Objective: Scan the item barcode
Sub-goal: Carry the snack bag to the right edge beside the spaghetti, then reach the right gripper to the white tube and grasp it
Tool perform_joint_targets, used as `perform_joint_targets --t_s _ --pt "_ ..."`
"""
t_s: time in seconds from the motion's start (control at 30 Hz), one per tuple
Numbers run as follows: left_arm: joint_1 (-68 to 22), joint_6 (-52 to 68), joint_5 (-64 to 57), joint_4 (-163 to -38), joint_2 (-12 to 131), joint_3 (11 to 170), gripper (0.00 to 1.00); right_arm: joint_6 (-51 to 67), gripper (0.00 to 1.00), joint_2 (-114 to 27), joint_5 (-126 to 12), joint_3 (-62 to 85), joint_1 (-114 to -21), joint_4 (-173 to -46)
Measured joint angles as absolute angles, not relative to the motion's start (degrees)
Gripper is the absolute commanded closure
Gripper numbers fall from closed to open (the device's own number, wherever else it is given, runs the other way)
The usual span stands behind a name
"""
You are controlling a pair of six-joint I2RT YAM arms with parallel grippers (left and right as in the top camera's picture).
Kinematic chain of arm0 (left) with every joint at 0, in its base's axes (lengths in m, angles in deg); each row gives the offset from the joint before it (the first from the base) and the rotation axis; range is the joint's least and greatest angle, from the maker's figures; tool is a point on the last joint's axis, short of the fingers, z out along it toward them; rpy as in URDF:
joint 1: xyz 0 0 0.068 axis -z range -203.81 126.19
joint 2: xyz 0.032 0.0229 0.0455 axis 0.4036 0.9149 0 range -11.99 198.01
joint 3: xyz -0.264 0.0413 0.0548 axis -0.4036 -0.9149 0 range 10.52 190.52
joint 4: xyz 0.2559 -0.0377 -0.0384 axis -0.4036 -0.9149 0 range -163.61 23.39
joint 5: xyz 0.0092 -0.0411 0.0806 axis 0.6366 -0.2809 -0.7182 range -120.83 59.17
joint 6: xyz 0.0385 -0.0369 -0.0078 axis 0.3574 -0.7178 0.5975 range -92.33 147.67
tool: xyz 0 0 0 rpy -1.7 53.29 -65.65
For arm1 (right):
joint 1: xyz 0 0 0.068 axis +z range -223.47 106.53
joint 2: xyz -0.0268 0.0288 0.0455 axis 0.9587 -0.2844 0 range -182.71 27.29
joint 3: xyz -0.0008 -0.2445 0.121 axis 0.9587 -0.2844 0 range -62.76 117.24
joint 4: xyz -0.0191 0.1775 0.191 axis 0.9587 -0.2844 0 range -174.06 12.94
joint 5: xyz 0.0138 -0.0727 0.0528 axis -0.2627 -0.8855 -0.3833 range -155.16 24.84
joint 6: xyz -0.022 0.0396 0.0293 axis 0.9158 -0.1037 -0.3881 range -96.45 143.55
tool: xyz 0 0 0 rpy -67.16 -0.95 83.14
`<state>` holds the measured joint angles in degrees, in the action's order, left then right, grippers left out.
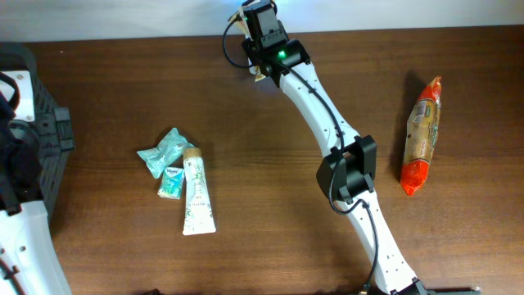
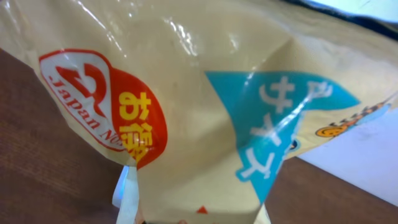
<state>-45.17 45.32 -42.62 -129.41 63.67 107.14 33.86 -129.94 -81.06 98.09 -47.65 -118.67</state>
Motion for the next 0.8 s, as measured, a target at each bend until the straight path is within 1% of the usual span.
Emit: perform_joint_targets --t_s 0.03,0.07,0.1,0.13,0.2,0.3,0.37,0.4,0.47,0.5,0.53,0.57,0.6,0.67,0.73,0.8 --pt "-45.17 45.32 -42.62 -129.39 63.67 107.14 0.01 33.75 0.96 -129.72 -81.08 98.09 -47.54 -121.64" --pt "-45.17 45.32 -42.62 -129.32 63.67 107.14 0.01 31.87 0.96 -128.76 -79.99 98.09 -47.56 -129.42" --pt "-45.17 45.32 -42.62 -129.46 63.67 107.14 0.01 30.31 0.96 -127.64 -78.65 98.07 -47.61 -133.34" --pt "-45.17 45.32 -42.64 -129.39 63.67 107.14 0.01 28.59 0.96 -125.92 -76.12 98.0 -47.98 -138.84" --pt "-45.17 45.32 -42.64 -129.32 63.67 107.14 0.01 22.38 0.96 -118.42 -67.46 97.98 -50.16 -154.08" --pt "-45.17 45.32 -42.64 -129.37 63.67 107.14 0.01 17.9 0.96 -109.72 -59.2 98.42 -59.74 -174.05" --pt "-45.17 45.32 -42.62 -129.43 63.67 107.14 0.01 15.3 0.96 -109.26 -58.63 95.16 -67.1 -173.9" --pt "-45.17 45.32 -42.62 -129.43 63.67 107.14 0.01 14.53 0.96 -109.28 -59.18 93.5 -68.57 -174.05" --pt "-45.17 45.32 -42.62 -129.43 63.67 107.14 0.01 12.94 0.96 -109.7 -62.72 85.09 -73.42 -173.92" --pt "-45.17 45.32 -42.6 -129.41 63.67 107.14 0.01 12.79 0.6 -109.63 -64.01 78.14 -76.22 -171.21" --pt "-45.17 45.32 -42.64 -129.54 63.67 107.14 0.01 12.74 0.29 -109.77 -64.73 72.48 -78.25 -169.29" --pt "-45.17 45.34 -42.62 -129.41 63.67 107.14 0.01 12.39 0.18 -109.79 -64.99 68.26 -79.69 -166.71" --pt "-45.17 45.32 -42.62 -129.39 63.67 107.14 0.01 12.22 0.1 -109.94 -65.58 62.14 -82.84 -165.46" --pt "-45.17 45.32 -42.62 -129.39 63.67 107.14 0.01 12.11 0.04 -109.94 -64.69 62.16 -85.81 -166.82" --pt "-45.17 45.32 -42.64 -129.52 63.67 107.14 0.01 12.13 0.01 -110.07 -62.85 67.86 -87.47 -169.46" --pt "-45.17 45.32 -42.62 -129.39 63.67 107.14 0.01 13.35 0.01 -109.74 -57.87 79.82 -86.82 -170.86"
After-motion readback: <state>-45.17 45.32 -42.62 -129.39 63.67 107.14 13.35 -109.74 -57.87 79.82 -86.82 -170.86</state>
